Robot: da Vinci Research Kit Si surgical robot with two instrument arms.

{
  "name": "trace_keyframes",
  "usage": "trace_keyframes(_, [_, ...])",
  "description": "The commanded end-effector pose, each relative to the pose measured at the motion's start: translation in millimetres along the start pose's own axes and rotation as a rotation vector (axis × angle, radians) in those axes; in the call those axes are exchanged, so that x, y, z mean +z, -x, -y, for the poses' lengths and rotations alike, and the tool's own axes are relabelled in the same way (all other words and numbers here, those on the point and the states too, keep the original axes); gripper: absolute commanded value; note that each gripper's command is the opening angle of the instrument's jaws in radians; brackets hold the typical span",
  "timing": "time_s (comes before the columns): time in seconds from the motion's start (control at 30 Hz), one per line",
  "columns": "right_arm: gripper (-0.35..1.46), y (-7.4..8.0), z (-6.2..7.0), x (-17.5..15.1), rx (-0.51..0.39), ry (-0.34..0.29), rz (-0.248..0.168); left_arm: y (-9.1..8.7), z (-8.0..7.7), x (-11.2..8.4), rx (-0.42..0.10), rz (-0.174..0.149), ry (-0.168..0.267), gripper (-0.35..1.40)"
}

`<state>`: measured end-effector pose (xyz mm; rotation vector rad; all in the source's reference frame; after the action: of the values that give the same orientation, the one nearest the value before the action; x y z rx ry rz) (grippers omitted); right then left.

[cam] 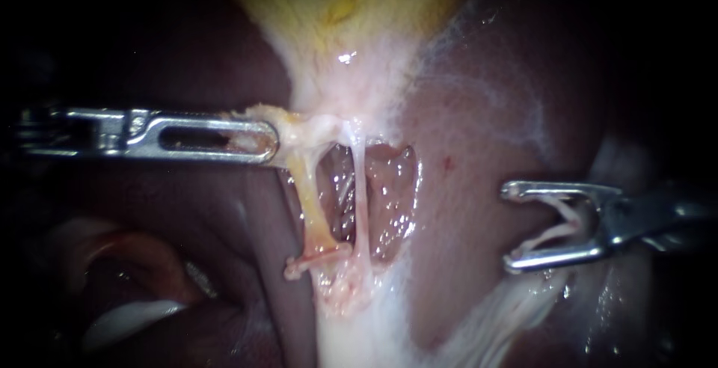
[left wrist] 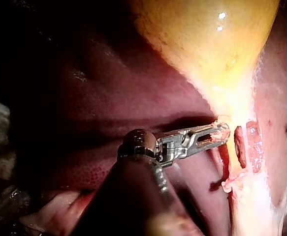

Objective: Clipping second clip left tube

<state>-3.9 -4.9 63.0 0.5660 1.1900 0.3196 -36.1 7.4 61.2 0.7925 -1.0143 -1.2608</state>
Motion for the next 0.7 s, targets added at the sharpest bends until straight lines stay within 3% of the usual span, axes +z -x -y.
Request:
trace_keyframes(0.03, [0.49, 0.0, 0.0, 0.7, 0.008, -0.004, 0.019, 0.0, -0.1, 0.1, 0.0, 0.0, 0.001, -0.35])
trace_keyframes(0.1, [0.49, 0.1, 0.0, 2.4, 0.024, -0.008, 0.042, 0.0, 0.0, 0.1, 0.0, 0.0, 0.001, -0.35])
trace_keyframes(0.3, [0.49, 0.0, -0.4, 6.2, 0.068, -0.022, 0.04, 0.0, 0.0, 0.1, 0.0, 0.0, 0.001, -0.35])
trace_keyframes(0.7, [0.48, -1.9, -2.2, 11.9, 0.161, -0.037, 0.034, 0.0, 0.0, 0.2, 0.0, 0.001, 0.002, -0.35])
